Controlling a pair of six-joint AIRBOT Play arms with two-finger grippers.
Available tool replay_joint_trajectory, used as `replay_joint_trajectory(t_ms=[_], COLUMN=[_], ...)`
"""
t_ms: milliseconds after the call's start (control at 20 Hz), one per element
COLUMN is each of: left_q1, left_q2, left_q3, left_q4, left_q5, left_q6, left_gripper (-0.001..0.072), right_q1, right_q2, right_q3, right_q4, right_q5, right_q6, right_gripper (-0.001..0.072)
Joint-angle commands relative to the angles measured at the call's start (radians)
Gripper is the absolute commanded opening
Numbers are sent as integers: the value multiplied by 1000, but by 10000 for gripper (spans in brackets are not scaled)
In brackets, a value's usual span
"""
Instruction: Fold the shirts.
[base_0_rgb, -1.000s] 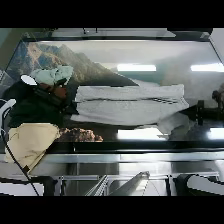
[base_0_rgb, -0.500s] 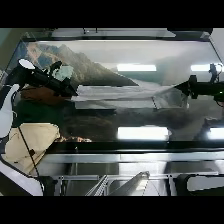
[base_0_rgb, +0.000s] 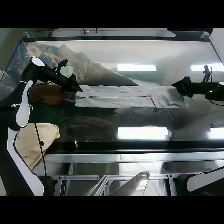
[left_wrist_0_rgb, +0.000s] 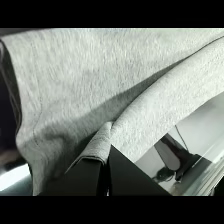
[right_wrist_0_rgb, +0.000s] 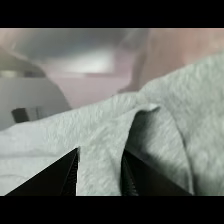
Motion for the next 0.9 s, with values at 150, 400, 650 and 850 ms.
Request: replay_joint_trajectory(t_ms=[150, 400, 650, 850], left_q1=[-3, 16, 92, 127], left_q2=[-32, -12, 96, 189], left_q3=[45, 45, 45, 45], left_q4=[-1, -2, -2, -2], left_q5=[18, -6, -26, -15], left_q6=[-32, -64, -82, -95], left_gripper=[176, 290, 291, 290], right_q1=[1, -6, -80, -92], right_q2=[-11, -10, -11, -38], right_q3=[69, 84, 208, 214], right_q4=[19, 10, -280, -376], right_q5=[-72, -66, 123, 165], right_q6=[-30, -31, 87, 132], right_gripper=[293, 440, 648, 652])
